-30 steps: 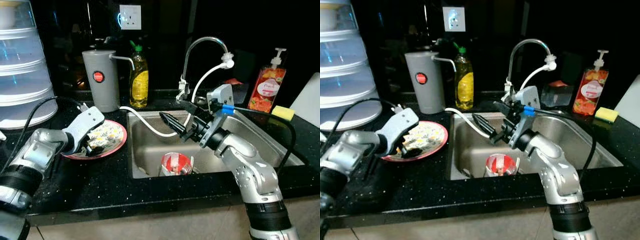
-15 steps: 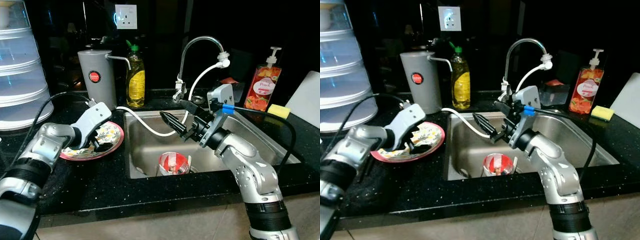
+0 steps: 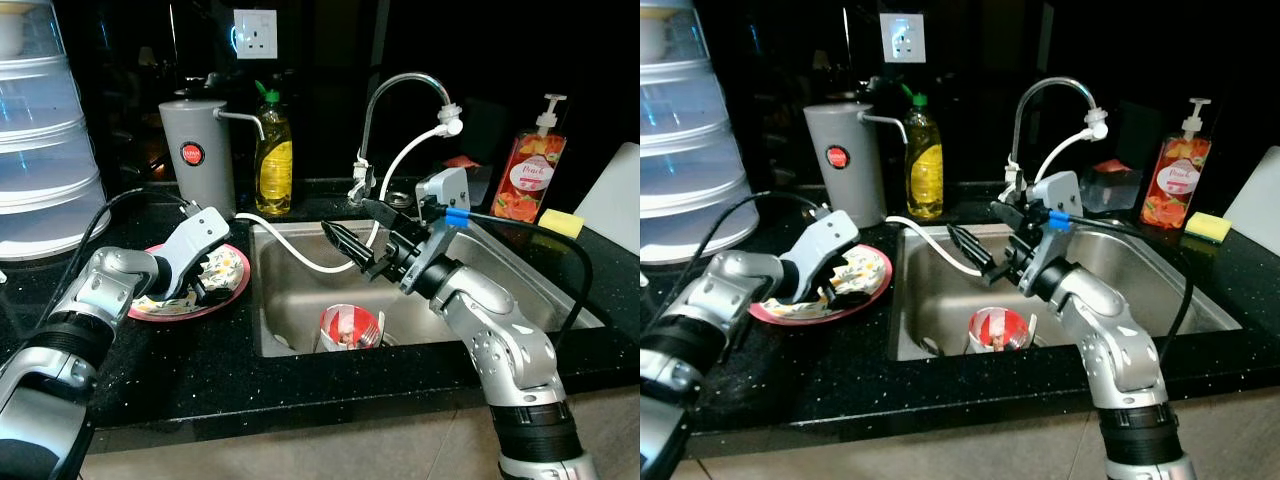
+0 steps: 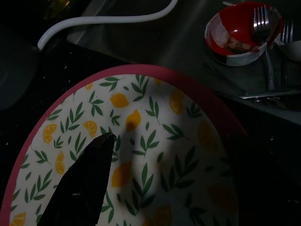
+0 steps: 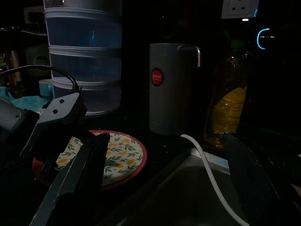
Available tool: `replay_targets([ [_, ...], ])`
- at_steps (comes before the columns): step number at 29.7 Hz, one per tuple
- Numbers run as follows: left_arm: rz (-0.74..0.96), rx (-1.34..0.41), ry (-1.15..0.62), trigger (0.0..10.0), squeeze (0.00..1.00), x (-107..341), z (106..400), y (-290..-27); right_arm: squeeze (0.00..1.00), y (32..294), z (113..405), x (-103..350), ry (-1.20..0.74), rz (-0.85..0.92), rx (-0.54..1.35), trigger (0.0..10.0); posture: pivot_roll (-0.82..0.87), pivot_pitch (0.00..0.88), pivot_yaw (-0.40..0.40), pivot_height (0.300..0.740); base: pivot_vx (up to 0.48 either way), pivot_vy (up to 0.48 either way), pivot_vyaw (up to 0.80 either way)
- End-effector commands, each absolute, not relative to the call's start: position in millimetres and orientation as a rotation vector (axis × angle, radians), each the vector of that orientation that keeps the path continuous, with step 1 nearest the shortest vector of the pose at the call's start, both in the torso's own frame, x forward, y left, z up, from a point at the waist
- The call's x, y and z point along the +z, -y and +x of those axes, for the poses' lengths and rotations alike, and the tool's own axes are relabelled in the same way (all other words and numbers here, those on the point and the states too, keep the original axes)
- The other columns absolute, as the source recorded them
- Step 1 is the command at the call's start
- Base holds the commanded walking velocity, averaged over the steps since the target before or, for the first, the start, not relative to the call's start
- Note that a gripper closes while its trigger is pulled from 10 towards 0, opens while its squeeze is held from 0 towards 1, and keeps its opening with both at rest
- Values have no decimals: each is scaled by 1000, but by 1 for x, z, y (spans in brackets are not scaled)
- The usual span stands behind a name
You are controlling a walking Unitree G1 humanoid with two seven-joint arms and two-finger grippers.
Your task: Kitchen organization
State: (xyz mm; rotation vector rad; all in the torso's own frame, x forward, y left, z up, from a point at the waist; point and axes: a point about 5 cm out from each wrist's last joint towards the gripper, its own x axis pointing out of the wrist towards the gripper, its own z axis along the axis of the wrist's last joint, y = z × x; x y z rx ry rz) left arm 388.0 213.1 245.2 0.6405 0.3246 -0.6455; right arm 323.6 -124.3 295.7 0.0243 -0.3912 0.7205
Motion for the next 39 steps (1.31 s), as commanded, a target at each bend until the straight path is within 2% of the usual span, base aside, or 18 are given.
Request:
replay_targets([
  [1,638,-656,-386,10000,0,230,387,-213,0,126,323,297,399,26,710,10000,-6,0,-6,740,0,0,0],
  [14,636,-586,-422,10000,0,206,380,-220,0,127,324,298,398,27,708,10000,-3,2,-17,740,0,0,0],
  [24,777,-561,-365,10000,0,209,374,-218,0,125,325,299,396,26,718,10000,-1,4,-28,740,0,0,0],
  [25,884,-536,-353,10000,0,210,374,-221,0,125,325,299,395,26,719,10000,2,5,-29,740,0,0,0],
  [27,958,-521,-358,10000,0,208,373,-224,0,125,325,299,395,27,720,10000,2,4,-30,740,0,0,0],
  [39,1072,-447,-370,10000,0,205,372,-230,0,126,325,299,396,29,712,10000,-5,10,-24,740,0,0,0],
])
